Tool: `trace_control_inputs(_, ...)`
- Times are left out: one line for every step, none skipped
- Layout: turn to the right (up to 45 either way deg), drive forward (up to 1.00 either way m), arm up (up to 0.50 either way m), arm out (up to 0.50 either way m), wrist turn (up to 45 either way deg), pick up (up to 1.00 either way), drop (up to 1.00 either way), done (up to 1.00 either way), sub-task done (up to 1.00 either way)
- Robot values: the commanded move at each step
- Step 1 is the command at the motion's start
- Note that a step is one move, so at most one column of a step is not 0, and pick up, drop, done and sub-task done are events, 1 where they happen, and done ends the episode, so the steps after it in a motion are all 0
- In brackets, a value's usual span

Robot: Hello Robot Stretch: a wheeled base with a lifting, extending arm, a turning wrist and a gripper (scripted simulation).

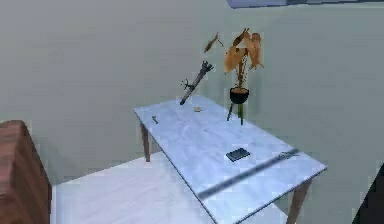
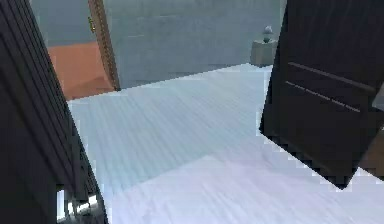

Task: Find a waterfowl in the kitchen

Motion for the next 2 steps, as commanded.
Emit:
trace_control_inputs(-45.0, 0.0, 0.0, 0.0, 0.0, 0.0, 0.0, 0.0, 0.0)
trace_control_inputs(-45.0, 0.0, 0.0, 0.0, 0.0, 0.0, 0.0, 0.0, 0.0)
